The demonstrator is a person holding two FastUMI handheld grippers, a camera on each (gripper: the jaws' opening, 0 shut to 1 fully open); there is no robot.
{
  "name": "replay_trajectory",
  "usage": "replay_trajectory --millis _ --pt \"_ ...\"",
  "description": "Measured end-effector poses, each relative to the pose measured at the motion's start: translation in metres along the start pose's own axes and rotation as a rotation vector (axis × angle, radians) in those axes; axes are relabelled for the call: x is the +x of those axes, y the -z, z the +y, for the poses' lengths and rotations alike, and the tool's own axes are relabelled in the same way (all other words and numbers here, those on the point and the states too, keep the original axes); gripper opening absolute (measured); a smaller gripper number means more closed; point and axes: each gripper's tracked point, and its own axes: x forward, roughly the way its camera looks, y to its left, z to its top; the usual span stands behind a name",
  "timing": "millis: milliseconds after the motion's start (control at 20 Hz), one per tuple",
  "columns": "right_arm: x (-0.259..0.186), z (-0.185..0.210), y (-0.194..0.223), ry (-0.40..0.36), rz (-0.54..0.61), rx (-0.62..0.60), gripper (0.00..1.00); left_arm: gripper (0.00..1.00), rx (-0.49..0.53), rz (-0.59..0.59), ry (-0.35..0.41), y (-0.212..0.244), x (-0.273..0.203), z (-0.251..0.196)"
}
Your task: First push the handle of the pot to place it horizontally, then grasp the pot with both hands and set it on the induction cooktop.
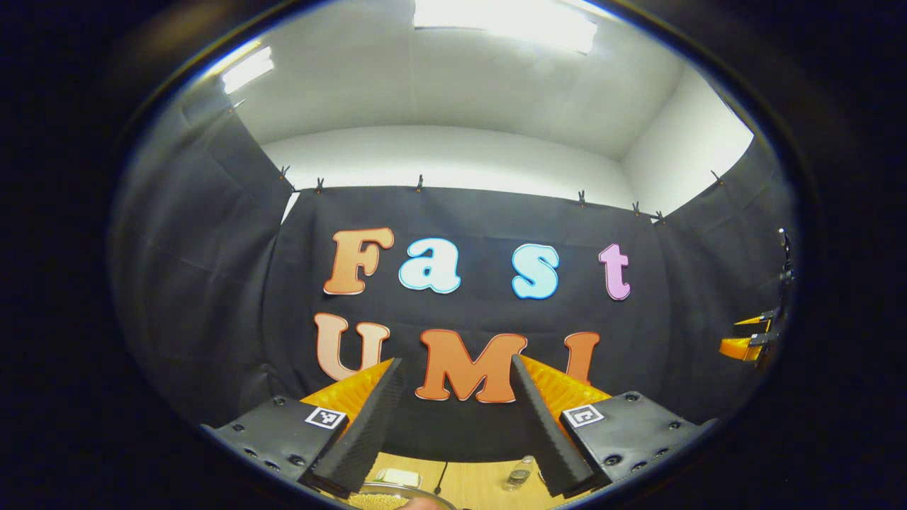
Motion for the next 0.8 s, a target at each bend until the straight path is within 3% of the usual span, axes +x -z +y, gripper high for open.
replay_trajectory --millis 100,300,600,800 --pt "0.001 -0.010 -0.017 0.030 -0.051 -0.036 0.97 0.96 0.043 -0.029 -0.006 -0.016 -0.001 -0.003" --pt "-0.007 0.005 -0.064 -0.003 -0.144 -0.040 0.95 0.96 0.090 -0.018 -0.010 -0.027 -0.003 -0.010" --pt "0.000 0.021 -0.098 -0.055 -0.129 0.004 0.95 0.96 0.009 -0.027 0.014 -0.053 0.007 -0.008" --pt "-0.001 0.011 -0.108 -0.040 -0.123 0.016 0.95 0.96 -0.022 -0.047 0.046 -0.053 0.014 -0.013"
